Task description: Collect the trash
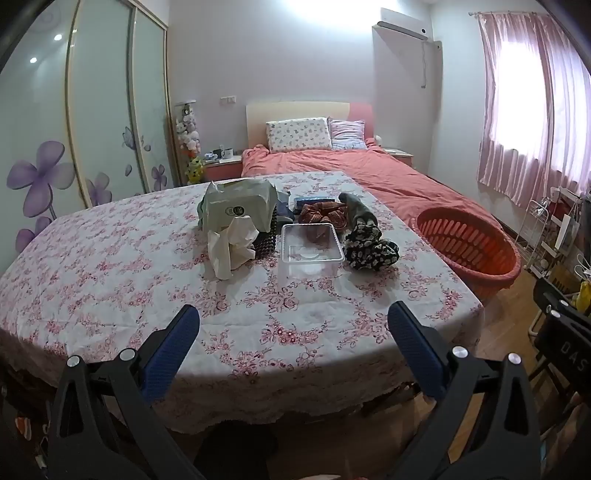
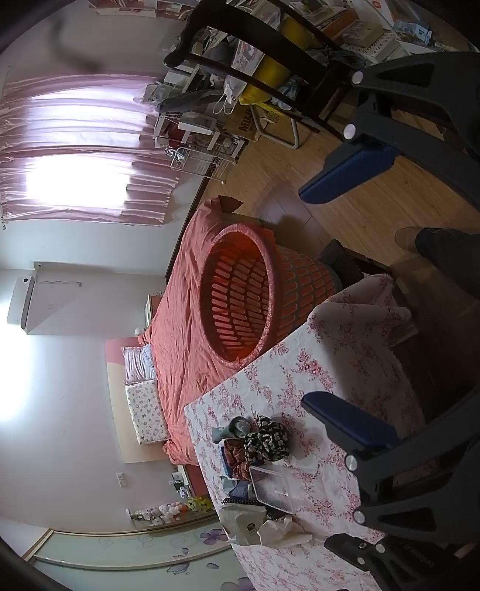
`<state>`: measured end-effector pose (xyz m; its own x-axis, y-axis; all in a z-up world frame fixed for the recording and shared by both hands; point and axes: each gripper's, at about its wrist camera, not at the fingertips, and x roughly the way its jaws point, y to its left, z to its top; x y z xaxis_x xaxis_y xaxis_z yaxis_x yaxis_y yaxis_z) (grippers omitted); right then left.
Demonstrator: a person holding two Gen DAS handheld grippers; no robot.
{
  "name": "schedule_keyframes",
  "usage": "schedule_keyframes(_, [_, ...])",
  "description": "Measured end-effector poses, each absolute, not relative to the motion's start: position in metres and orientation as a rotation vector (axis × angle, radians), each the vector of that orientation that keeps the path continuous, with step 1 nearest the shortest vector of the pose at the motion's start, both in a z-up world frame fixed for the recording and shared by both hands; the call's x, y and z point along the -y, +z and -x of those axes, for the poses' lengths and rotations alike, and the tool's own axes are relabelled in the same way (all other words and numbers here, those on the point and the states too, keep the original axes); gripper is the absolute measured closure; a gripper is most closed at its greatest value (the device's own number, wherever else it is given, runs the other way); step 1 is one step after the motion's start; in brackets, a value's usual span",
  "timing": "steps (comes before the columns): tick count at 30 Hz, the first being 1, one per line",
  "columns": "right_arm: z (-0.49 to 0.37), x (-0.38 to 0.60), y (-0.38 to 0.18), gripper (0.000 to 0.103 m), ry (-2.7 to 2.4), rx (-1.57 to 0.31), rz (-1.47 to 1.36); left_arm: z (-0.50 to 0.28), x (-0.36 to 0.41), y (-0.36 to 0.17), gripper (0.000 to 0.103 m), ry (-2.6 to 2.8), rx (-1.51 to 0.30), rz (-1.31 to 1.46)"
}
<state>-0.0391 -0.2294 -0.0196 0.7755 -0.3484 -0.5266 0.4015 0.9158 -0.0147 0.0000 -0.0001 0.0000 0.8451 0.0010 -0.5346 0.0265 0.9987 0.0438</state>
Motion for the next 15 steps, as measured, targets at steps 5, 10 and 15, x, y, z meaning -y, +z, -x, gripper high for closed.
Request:
schedule_keyframes(5, [0.0395,0.2298,-0.0194,0.004,-0.407,-0.55,-0.101,0.0,-0.0001,0.0,0.002,-0.015,-0.565,-0.046])
schedule_keyframes(10, [0.0402,0.2298,-0.0195,0.004,-0.406,-0.549,-0.1,-0.0001,-0.0001,0.0,0.002,-0.015,-0.564,-0.046])
schedule_keyframes(15, [0.0406,0.2299,-0.0192,0.004,-0.406,-0.548,-0.1,-0.0001,-0.0001,0.0,0.002,-0.015,-0.564,-0.046])
